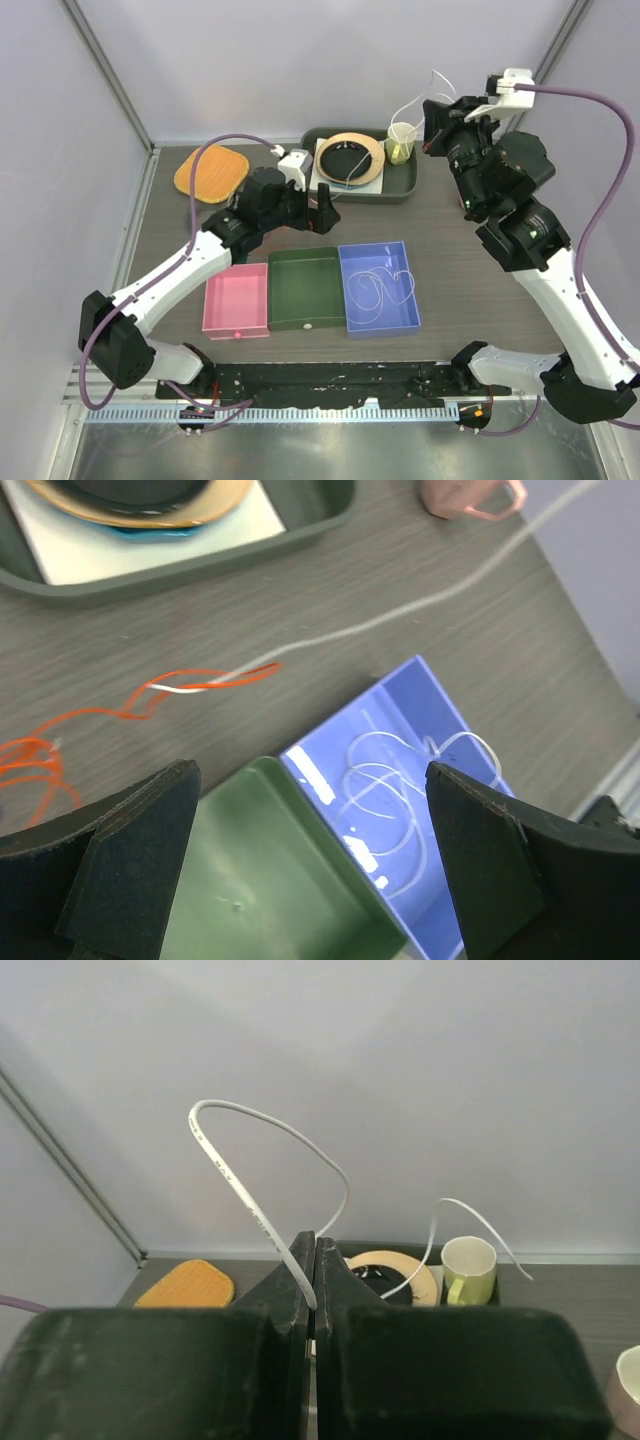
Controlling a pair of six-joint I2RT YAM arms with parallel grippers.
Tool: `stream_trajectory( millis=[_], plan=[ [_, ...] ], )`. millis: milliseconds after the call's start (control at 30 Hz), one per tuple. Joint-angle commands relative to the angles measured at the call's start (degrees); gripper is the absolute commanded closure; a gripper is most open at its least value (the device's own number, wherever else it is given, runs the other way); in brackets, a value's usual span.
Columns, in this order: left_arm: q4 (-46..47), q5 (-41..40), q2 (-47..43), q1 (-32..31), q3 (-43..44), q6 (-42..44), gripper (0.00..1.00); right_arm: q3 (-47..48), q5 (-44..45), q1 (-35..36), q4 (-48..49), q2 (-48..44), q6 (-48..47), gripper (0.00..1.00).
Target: Untangle the cables
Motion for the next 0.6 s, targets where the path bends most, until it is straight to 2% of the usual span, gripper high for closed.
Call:
stream_trajectory(
  millis=[0,167,200,333,567],
  plan=[
    [-0.2,-5.1,-2.3,2.4,-0.9,6.4,0.00,2.2,4.5,0.2,-1.5,2.0,-3.9,0.99],
    [7.4,-1.9,-5.1,3.2,-10.0,22.6,0.00,3.9,3.8,0.2,-1.6,3.4,-4.9,0.99],
    [7.5,-1.0,-5.0,3.7,-10.5,23.5,0.00,4.2,3.6,0.2,-1.7,3.4,-5.0,0.99],
    [4.8,8.8,0.0,8.3,-6.2,27.3,0.00,5.0,3.9,0.2,-1.9,4.1,-6.1,0.99],
    [-2.5,6.8,17.6,10.3,8.7,27.8,0.00,6.0,1.7,0.2,-2.8,4.0,-6.1,0.99]
  ],
)
